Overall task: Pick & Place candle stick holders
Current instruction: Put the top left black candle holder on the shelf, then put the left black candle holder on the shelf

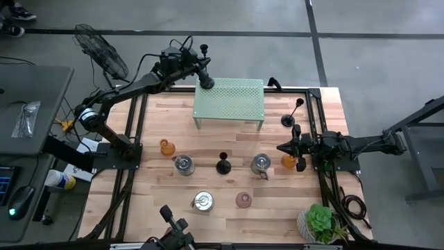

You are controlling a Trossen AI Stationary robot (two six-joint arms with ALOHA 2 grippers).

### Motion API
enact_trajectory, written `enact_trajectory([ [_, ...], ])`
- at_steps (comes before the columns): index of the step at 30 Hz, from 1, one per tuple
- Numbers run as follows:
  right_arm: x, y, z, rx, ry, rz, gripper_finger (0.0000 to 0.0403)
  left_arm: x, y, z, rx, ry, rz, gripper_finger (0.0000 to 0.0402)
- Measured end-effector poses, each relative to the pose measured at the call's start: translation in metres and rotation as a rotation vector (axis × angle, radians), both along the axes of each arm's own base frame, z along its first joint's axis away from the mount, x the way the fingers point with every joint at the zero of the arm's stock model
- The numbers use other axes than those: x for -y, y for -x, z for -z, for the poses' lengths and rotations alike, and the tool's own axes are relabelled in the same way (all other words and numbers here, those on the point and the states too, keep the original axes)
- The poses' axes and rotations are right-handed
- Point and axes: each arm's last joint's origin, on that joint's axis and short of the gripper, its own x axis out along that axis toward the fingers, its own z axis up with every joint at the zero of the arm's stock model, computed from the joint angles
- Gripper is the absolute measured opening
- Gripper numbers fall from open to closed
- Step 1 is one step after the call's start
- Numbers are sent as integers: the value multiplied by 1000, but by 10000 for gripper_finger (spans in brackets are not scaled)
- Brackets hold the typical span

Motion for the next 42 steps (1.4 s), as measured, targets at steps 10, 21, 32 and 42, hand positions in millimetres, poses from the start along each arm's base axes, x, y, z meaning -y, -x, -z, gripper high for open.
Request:
enact_trajectory([
  [10, 0, 0, 0, 0, 0, 0, 4, 0, 0, 0, -13, -17, 22, 17],
  [21, 0, 0, 0, 0, 0, 0, 4, 0, 0, 0, -21, -23, 23, 22],
  [32, 0, 0, 0, 0, 0, 0, 4, 0, -1, 2, -24, -9, 22, 118],
  [42, 0, 0, 0, 0, 0, 0, 4, 0, 0, 3, -37, 0, 16, 139],
])
